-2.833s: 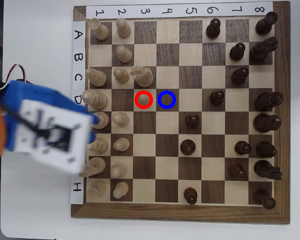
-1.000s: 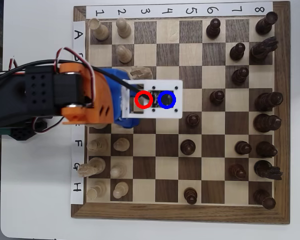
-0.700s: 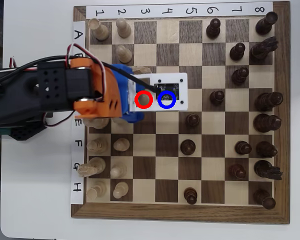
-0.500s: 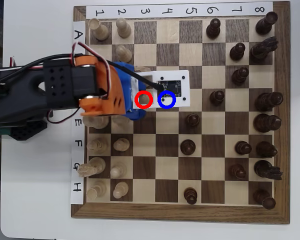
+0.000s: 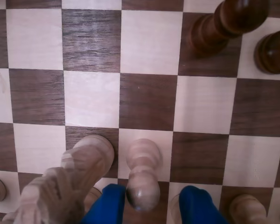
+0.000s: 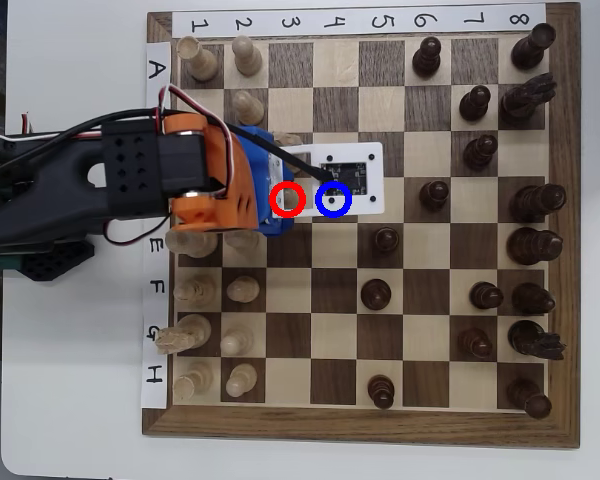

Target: Move the piece to destination

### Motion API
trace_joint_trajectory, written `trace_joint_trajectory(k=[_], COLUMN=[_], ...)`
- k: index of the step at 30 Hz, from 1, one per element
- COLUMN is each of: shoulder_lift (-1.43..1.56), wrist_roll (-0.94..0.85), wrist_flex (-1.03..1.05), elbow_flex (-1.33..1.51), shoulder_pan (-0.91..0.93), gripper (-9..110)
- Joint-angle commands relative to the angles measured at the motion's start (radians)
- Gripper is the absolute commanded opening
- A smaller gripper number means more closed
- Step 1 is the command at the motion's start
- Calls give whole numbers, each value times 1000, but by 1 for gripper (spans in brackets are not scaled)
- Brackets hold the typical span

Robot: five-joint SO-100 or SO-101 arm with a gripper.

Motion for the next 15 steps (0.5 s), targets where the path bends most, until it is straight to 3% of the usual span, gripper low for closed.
trace_joint_trajectory(k=[1,15], shoulder_lift=[5,-23], wrist_roll=[443,460], wrist_flex=[-51,-114], elbow_flex=[-9,48], shoulder_pan=[-34,-51], gripper=[15,15])
